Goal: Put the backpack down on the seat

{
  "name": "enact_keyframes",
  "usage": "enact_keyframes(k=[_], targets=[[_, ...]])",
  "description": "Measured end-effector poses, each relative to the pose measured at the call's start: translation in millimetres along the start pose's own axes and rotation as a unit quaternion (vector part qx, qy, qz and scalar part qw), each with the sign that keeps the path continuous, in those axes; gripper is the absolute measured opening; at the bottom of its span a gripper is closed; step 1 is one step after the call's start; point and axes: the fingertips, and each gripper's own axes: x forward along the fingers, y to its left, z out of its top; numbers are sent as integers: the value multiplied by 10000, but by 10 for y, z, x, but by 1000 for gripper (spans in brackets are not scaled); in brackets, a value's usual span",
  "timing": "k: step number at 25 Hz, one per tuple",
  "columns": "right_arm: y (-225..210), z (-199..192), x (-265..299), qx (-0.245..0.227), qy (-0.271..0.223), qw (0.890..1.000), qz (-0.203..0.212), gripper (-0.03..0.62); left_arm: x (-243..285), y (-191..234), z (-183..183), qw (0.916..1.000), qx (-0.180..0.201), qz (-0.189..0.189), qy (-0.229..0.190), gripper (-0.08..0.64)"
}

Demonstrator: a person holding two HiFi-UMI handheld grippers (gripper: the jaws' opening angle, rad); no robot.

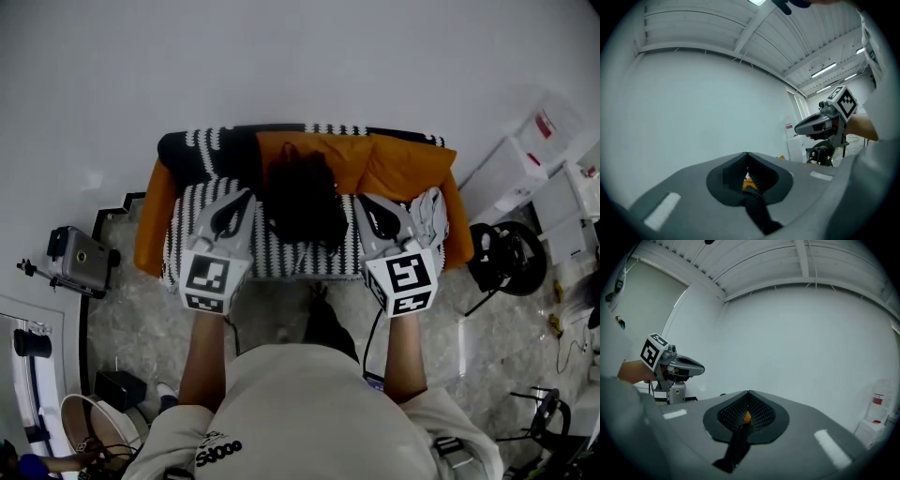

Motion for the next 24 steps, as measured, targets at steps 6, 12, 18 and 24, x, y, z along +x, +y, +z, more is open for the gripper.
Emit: enact_keyframes(k=[6,12,18,24], targets=[[-38,-6,-9,46,5,10000,9,3,3,-73,109,9999,55,-61,-84,10],[-57,-63,30,42,81,10000,9,3,39,-66,74,10000,-17,-16,-74,11],[-20,-107,100,42,185,9998,101,3,47,-45,53,9999,-86,-34,-100,11],[51,-139,179,25,248,9996,166,3,48,23,-14,9999,-91,-34,-111,11]])
